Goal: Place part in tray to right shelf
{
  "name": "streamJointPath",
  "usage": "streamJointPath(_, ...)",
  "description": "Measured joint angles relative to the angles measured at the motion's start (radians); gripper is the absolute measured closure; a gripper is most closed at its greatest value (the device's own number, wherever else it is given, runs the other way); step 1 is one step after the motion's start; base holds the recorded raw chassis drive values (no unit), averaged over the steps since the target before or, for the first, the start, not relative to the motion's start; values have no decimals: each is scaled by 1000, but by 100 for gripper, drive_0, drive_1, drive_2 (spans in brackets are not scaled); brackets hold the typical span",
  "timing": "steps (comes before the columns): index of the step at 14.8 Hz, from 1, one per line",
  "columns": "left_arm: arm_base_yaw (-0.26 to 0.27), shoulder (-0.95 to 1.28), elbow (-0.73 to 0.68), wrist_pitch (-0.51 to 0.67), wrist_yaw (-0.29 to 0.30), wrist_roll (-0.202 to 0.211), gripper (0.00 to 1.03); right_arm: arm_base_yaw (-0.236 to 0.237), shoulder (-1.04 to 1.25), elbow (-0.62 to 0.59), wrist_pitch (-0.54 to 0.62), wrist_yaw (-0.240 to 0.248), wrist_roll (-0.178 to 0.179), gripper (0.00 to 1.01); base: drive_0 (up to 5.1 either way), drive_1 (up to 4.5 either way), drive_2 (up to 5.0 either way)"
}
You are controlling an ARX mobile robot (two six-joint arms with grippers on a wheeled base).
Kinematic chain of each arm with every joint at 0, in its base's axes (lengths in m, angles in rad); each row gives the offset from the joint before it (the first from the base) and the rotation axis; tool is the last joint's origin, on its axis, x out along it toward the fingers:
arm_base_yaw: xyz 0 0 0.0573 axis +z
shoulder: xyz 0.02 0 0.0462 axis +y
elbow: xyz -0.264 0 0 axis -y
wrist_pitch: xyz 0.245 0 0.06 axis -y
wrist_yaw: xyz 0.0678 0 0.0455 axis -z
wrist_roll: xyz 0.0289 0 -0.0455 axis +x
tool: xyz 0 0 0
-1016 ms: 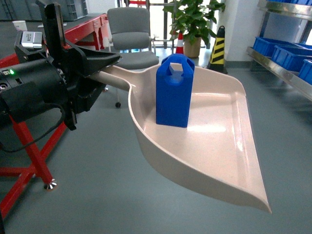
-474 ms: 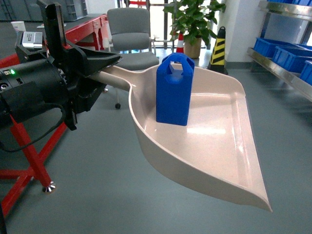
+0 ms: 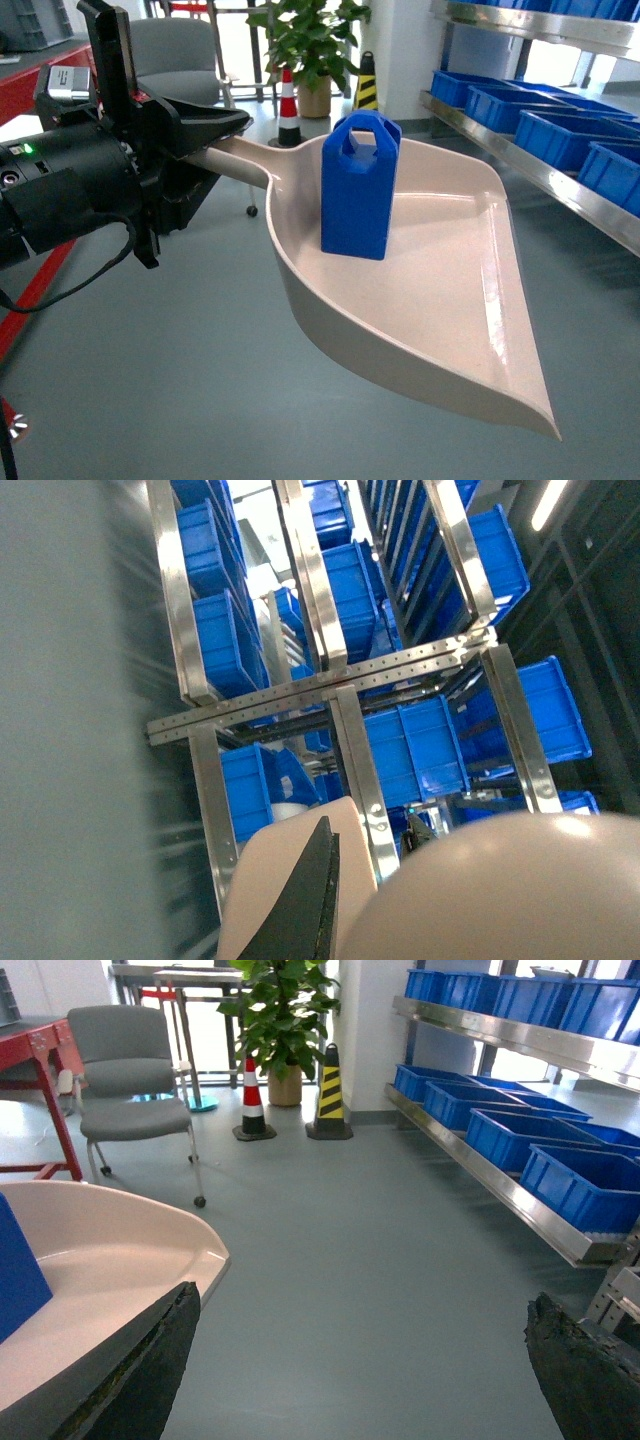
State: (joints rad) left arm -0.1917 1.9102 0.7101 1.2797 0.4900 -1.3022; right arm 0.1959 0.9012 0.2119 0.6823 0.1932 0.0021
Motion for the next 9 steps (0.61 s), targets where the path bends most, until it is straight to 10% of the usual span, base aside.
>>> streamJointPath(9,2,0,0,0,-2,0,88,0,0,0,0,0,0,3,-172,-172,-172)
